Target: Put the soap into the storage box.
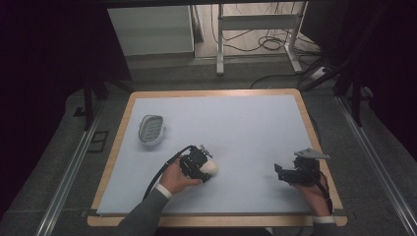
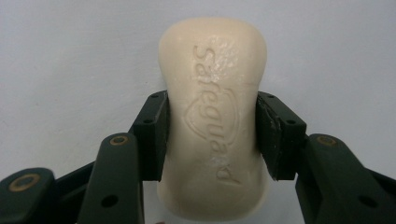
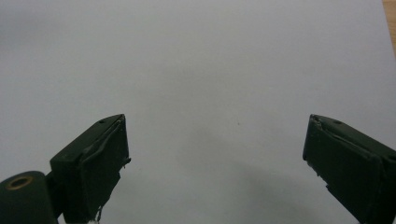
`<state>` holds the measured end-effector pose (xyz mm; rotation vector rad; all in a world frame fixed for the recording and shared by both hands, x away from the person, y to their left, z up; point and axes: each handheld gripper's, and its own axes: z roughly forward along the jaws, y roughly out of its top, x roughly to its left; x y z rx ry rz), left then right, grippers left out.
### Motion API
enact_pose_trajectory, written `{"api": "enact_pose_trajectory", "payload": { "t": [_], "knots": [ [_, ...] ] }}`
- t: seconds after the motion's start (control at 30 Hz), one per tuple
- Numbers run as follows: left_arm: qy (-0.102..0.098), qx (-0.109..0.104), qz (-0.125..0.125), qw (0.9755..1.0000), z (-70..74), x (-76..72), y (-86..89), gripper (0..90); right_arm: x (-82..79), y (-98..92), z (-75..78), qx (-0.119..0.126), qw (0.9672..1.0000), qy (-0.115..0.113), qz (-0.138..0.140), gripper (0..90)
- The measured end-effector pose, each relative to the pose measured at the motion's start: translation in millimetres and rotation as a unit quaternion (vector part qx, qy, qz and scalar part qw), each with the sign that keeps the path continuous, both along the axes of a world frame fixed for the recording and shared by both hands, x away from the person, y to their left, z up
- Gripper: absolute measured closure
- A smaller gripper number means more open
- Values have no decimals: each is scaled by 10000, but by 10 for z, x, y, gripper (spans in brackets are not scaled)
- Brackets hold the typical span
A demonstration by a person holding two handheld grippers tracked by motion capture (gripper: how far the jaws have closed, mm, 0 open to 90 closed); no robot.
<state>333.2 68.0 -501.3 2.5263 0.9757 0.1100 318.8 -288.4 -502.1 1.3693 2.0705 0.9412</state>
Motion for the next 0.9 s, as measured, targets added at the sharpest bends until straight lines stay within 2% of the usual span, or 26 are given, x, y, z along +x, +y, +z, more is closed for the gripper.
{"api": "enact_pose_trajectory", "payload": {
  "t": [0.33,0.6,0.9],
  "knots": [
    [-6,-71,65,10000,177,38,227,495,1,0,-2,-5,10000,6,-16,68],
    [-71,-149,378,9991,274,129,486,495,6,-6,-13,-11,10000,21,-26,68],
    [-128,-175,589,9980,360,175,706,495,3,7,-9,-12,10000,22,-7,69]
  ]
}}
